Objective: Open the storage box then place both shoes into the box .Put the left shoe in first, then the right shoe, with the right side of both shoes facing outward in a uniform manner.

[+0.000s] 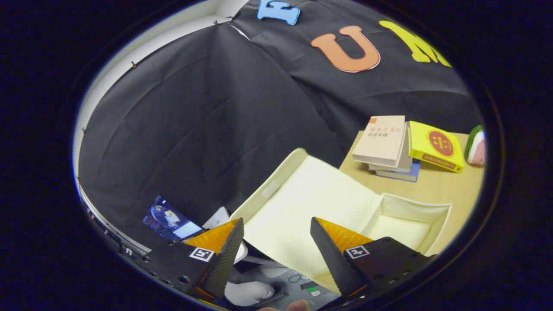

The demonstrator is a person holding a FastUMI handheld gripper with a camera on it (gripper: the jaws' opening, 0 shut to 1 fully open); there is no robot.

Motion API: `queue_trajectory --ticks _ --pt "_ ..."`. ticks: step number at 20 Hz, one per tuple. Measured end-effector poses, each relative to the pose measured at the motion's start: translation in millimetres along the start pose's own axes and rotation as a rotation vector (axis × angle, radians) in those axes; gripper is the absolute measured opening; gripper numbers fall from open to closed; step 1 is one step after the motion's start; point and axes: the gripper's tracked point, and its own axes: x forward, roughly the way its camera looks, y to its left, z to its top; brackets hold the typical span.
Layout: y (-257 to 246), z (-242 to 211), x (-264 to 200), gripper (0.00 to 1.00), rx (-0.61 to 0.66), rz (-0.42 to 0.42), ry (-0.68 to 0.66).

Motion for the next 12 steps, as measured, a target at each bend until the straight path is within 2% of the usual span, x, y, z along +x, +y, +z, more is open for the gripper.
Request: queue_trajectory --ticks 4,12 --pt "-28.3 14.6 -30.6 0.96 -0.133 -0.156 -0.113" --pt "-99.3 29.7 -140.5 0.96 -0.232 -0.448 -0.296"
